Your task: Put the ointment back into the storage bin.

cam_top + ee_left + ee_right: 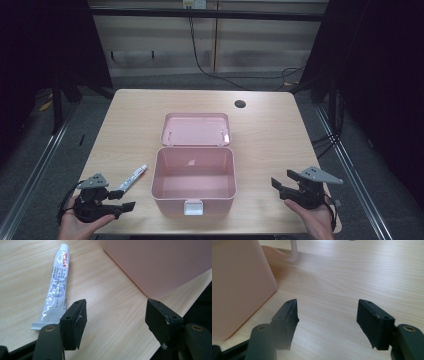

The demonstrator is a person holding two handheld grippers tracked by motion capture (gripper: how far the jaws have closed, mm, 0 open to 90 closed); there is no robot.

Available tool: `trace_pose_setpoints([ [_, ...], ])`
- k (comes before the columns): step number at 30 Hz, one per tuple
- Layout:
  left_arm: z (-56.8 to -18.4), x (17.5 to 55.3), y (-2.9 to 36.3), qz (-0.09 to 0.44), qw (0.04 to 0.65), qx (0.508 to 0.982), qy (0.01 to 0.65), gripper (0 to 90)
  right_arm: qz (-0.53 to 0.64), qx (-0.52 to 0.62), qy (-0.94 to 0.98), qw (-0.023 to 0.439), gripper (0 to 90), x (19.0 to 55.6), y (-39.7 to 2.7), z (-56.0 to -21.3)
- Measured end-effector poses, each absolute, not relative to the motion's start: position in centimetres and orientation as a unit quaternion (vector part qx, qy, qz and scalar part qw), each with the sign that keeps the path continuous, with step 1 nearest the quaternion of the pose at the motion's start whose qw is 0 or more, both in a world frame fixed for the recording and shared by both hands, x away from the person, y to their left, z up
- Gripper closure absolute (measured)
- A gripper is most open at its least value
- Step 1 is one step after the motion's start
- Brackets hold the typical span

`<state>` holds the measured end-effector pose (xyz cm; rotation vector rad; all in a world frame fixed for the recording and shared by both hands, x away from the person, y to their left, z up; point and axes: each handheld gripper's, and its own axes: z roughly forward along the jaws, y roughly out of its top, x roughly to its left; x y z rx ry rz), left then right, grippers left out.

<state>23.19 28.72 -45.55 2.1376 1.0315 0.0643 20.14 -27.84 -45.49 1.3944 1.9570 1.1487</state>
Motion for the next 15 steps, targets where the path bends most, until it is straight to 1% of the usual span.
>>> trace_pose_setpoints([
  [3,-45.5,23.1,28.7,0.017,0.376,0.834,0.404,34.2,0.425,0.500,0.720,0.225,33.3,20.1,-27.6,-45.3],
  [4,-45.5,23.1,28.7,0.009,0.377,0.835,0.401,35.7,0.424,0.501,0.721,0.223,31.9,20.0,-27.5,-45.2],
  [7,-45.4,23.2,28.6,-0.003,0.381,0.833,0.401,41.6,0.424,0.502,0.723,0.215,31.8,19.9,-27.4,-45.0],
  [9,-45.0,23.2,28.4,-0.002,0.378,0.835,0.400,39.8,0.422,0.505,0.724,0.207,33.4,19.8,-27.4,-44.7],
  [13,-44.4,23.5,27.9,0.018,0.354,0.845,0.401,39.2,0.430,0.498,0.728,0.194,33.4,19.6,-27.1,-44.4],
  [15,-43.9,23.7,27.5,0.036,0.333,0.855,0.395,38.8,0.430,0.490,0.731,0.198,33.4,19.5,-27.0,-44.3],
])
